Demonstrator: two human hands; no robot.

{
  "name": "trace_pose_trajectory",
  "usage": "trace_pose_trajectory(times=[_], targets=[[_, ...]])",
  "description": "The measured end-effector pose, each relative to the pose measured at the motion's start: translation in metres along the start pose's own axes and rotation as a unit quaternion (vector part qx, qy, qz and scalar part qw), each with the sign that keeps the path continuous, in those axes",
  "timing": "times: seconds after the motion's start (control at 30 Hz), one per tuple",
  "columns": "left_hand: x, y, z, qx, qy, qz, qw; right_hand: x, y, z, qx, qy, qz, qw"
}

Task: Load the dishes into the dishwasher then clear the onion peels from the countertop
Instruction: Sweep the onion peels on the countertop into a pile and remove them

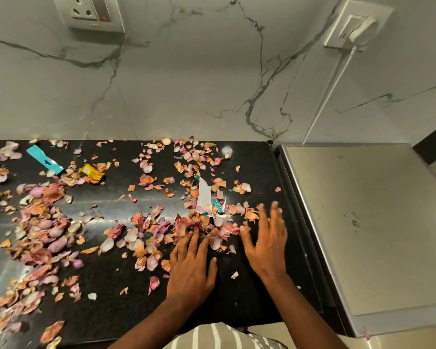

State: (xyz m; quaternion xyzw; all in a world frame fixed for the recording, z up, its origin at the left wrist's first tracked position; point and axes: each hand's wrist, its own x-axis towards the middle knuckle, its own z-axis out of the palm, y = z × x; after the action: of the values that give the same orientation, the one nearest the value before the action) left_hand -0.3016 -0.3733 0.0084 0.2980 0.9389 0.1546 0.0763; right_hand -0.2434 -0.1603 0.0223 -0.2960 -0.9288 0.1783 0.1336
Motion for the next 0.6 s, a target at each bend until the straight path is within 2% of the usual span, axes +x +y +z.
trace_pose_trajectory(times=[0.07, 0.17, 0.27, 0.33, 0.4, 0.53, 0.6], targets=[[-0.001, 0.001, -0.002, 0.001, 0.002, 0.001, 1.0, 0.012, 0.001, 0.001, -0.043, -0.042, 0.09, 0.994], [-0.001, 0.001, -0.002, 0.003, 0.008, 0.005, 1.0, 0.022, -0.009, 0.007, -0.087, -0.082, 0.102, 0.988], [-0.001, -0.001, -0.001, -0.005, 0.012, 0.007, 1.0, 0.02, -0.015, 0.014, -0.101, -0.083, 0.051, 0.99], [-0.002, -0.001, -0.001, -0.009, 0.018, 0.009, 1.0, 0.016, -0.013, 0.013, -0.055, -0.083, 0.006, 0.995], [-0.002, 0.0, -0.001, -0.012, 0.018, 0.01, 1.0, 0.012, -0.013, 0.012, 0.015, -0.085, -0.067, 0.994], [-0.001, 0.0, 0.0, -0.016, 0.016, 0.009, 1.0, 0.005, -0.014, 0.014, 0.088, -0.067, -0.235, 0.966], [-0.001, 0.0, -0.001, -0.023, 0.018, 0.01, 1.0, 0.004, -0.013, 0.012, 0.117, -0.044, -0.238, 0.963]])
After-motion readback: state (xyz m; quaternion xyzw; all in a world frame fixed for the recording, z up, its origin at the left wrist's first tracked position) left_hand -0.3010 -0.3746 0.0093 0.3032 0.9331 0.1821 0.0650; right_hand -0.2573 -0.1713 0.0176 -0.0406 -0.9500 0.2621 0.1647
